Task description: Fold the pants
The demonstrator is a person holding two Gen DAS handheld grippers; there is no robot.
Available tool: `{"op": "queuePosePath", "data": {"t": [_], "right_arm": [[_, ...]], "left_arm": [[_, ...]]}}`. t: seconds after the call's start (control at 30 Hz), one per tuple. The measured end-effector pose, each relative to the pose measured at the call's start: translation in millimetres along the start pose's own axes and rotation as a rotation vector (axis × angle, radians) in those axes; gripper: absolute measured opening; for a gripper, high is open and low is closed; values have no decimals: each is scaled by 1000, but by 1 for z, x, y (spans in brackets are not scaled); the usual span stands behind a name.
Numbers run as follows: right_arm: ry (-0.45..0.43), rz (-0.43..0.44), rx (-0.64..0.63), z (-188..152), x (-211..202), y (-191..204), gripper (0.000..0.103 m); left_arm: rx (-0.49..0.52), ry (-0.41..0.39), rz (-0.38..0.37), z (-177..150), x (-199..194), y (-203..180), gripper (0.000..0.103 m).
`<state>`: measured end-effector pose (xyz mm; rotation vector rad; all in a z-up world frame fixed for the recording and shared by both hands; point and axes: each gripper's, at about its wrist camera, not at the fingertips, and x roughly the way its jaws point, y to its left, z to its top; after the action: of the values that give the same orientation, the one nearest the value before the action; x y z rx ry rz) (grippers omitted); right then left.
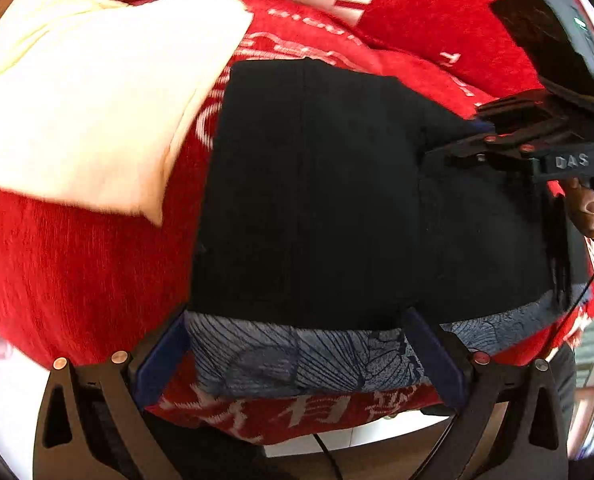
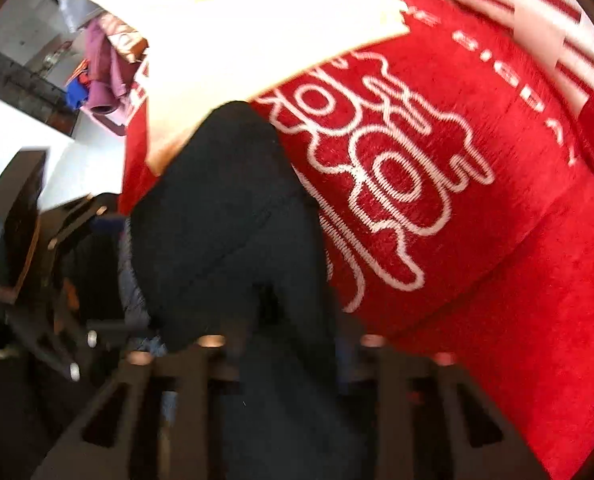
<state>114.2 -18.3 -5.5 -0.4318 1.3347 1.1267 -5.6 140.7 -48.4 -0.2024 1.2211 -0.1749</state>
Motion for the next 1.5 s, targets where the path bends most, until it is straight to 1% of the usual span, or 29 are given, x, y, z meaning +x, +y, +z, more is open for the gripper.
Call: {"op": "queuePosePath", "data": {"t": [0.07,0.2,0.3,0.37,0.43,0.47,0.5,0.53,0.57,0.6,0.67,0.7,0.73,0.77,0.83,0.9,0.93,0.97,1.0,1.03,1.07,1.13,1.2,1.23,1.27,1.3,1.37,1.47,1.5], "right_arm": [[-38,-19,-51,-5,-14,13,20],[-100,-34,-103,-10,-40,31,18],[-129,-47,-153,-18,-56,46,18],[-134,-50,-155,-16,-56,51,18],[-131,-48,-149,-19,-55,49,18],[-126,-51,-142,-20,-52,47,18],[-118,-61,-131,-17,-48,44,18],[-110,-73,-119,-15,-43,40,18],[-100,-84,-105,-12,-38,35,18],[-94,-87,-89,-11,-34,31,18],[-80,-99,-43,-6,-25,23,19],[-69,-113,-22,-3,-21,20,21],[-56,-125,4,0,-17,18,29],[-53,-147,38,2,-16,14,41],[-82,-185,98,0,-25,8,49],[-134,-260,153,-10,-43,1,56],[-141,-308,175,-17,-49,-3,66],[-130,-376,203,-29,-55,-9,74],[-115,-422,230,-39,-57,-16,75],[-100,-462,285,-56,-58,-27,75],[-103,-463,340,-67,-59,-34,75],[-127,-437,490,-98,-58,-46,75],[-146,-428,550,-121,-48,-39,75],[-152,-447,552,-130,-43,-31,75],[-169,-484,540,-137,-40,-19,77],[-181,-499,522,-142,-36,-4,78],[-187,-470,480,-151,-28,24,84],[-152,-375,359,-170,-20,63,86],[-160,-350,351,-174,-21,69,86]], "left_arm": [[23,-11,12,6,-2,7,103],[65,-43,-111,17,-6,18,103],[120,-51,-171,27,-9,18,103],[144,-55,-236,31,-9,15,103],[150,-50,-277,35,-4,6,103],[155,-53,-275,36,-3,2,100],[160,-67,-263,35,-4,-2,92],[157,-64,-241,37,-2,-3,74],[143,-45,-238,38,1,-1,68],[108,-26,-257,41,4,4,65],[72,-16,-287,41,0,11,49],[73,-18,-265,38,-6,13,48],[82,-8,-241,38,-7,11,46],[88,2,-212,38,-8,8,44],[85,7,-172,39,-10,6,39],[68,13,-159,38,-12,6,39],[63,16,-147,38,-13,5,38],[65,17,-132,37,-13,4,38],[73,14,-111,37,-14,-1,38],[82,8,-92,36,-15,-5,37],[90,4,-77,35,-18,-9,35],[97,-2,-61,35,-23,-17,32],[103,-2,-49,36,-31,-24,29],[103,-1,-45,37,-34,-28,28],[103,0,-42,37,-37,-33,26],[105,1,-40,38,-42,-36,26],[114,-5,-33,37,-50,-45,26],[150,-24,-17,38,-64,-63,26],[159,-29,-16,39,-68,-68,26]]}}
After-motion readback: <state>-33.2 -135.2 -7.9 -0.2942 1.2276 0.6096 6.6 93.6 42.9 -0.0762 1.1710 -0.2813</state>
